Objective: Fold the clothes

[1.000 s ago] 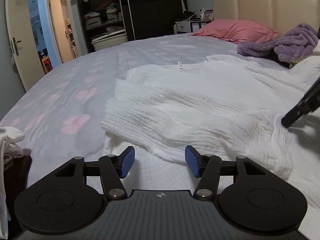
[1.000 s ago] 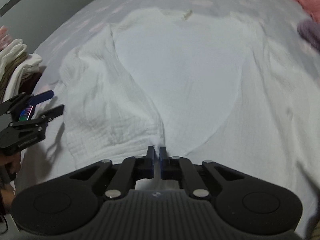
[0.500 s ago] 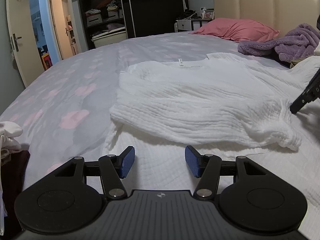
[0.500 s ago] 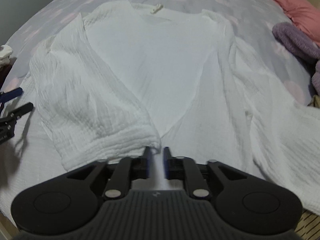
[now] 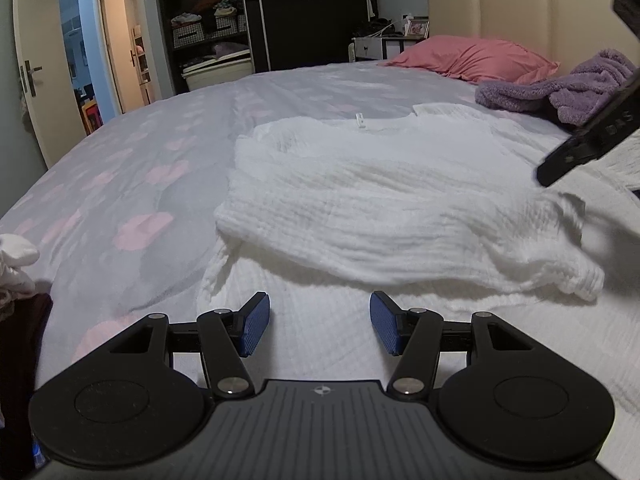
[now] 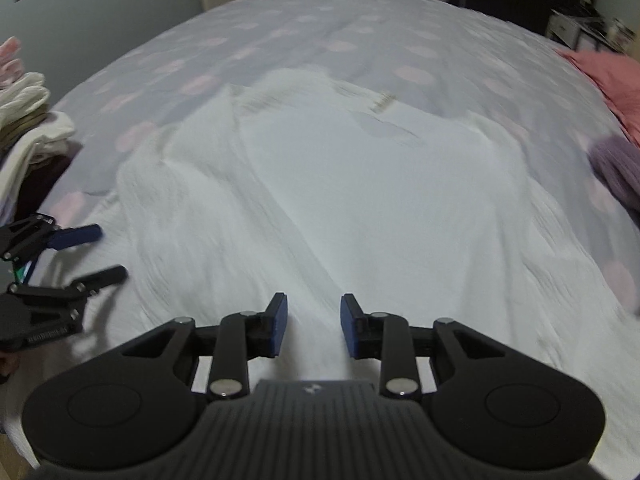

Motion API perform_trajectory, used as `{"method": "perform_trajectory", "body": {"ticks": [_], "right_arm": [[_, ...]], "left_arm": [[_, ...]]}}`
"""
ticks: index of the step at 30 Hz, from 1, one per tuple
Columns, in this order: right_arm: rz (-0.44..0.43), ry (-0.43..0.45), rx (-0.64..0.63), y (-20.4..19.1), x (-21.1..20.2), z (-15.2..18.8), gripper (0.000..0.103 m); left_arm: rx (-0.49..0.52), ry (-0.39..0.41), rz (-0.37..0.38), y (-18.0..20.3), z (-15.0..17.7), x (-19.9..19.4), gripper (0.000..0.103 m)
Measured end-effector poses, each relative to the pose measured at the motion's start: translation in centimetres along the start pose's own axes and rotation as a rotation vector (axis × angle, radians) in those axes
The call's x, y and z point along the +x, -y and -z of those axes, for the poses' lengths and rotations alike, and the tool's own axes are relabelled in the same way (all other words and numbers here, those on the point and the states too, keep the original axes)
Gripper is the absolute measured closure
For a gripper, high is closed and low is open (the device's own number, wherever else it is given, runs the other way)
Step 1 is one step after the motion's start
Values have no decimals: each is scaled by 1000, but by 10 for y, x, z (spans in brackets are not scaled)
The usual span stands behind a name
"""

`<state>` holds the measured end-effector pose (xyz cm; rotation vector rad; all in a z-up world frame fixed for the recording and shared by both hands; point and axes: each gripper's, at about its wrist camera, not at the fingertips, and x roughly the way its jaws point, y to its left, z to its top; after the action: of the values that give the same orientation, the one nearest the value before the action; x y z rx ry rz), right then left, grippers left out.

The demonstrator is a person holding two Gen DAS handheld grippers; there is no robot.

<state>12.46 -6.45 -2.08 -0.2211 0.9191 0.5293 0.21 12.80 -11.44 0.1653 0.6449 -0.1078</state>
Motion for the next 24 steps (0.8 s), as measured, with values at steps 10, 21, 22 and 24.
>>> {"method": "perform_trajectory", "body": {"ticks": [10, 21, 22, 24], "right_arm": [[-65, 101, -85, -37, 46, -71, 65], [-179, 32, 49, -42, 115, -106, 57], [-213, 50, 78, -39, 115, -105, 57], [-244, 86, 116, -37, 114, -108, 57]], "left_arm": [[10, 16, -31, -22, -16, 22, 49], [-30, -1, -33, -45, -12, 34, 49], [-32, -2, -33, -45, -11, 34, 49], [-38, -2, -34, -46, -10, 34, 49]]}}
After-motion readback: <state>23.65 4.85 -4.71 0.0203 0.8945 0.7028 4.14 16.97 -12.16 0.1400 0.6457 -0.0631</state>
